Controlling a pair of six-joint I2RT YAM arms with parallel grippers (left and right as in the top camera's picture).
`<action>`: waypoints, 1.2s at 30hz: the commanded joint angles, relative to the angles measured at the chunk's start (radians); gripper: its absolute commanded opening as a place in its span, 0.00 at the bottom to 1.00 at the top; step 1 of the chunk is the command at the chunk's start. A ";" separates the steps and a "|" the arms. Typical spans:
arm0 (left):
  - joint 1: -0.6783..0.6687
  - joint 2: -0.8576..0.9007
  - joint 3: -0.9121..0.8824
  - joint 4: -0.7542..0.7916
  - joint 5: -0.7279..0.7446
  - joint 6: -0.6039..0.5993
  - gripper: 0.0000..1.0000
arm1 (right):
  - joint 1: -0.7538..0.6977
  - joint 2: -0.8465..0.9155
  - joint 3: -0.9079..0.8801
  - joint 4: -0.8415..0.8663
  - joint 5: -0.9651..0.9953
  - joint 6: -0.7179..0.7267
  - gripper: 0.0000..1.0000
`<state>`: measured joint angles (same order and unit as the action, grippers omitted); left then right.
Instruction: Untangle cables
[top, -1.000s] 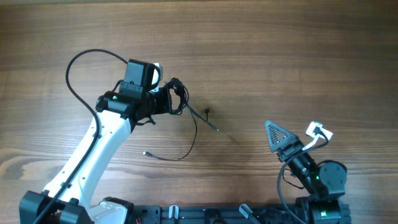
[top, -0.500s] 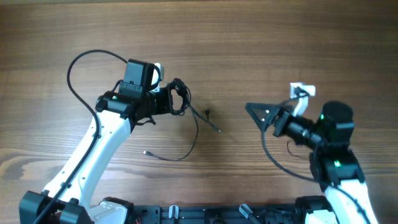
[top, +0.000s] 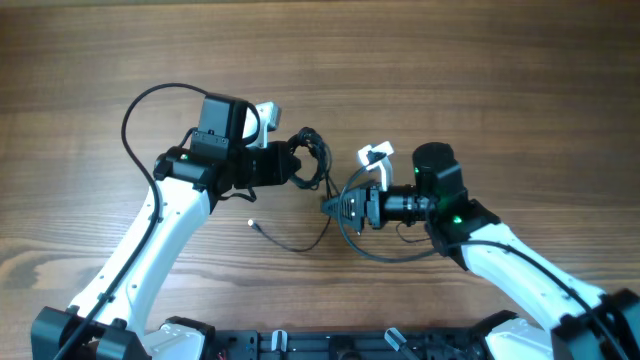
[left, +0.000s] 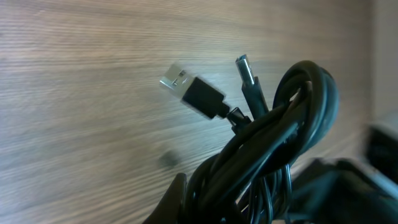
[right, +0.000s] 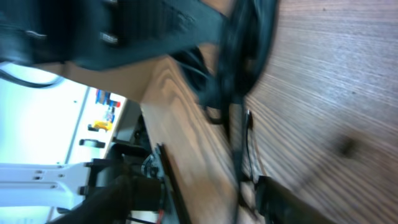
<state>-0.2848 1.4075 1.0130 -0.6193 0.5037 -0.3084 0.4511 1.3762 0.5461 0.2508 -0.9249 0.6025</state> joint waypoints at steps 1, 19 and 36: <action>0.002 -0.020 0.003 0.035 0.110 -0.035 0.04 | 0.008 0.048 0.011 0.005 0.026 0.022 0.60; 0.001 -0.020 0.002 0.036 -0.227 -0.038 0.04 | 0.008 0.047 0.011 0.430 -0.202 0.333 0.05; -0.248 -0.020 0.002 0.089 -0.138 -0.039 0.04 | 0.008 0.047 0.011 0.328 0.251 0.366 0.05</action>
<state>-0.4881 1.3933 1.0130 -0.5423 0.3260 -0.3531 0.4557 1.4239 0.5449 0.5755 -0.7826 0.9688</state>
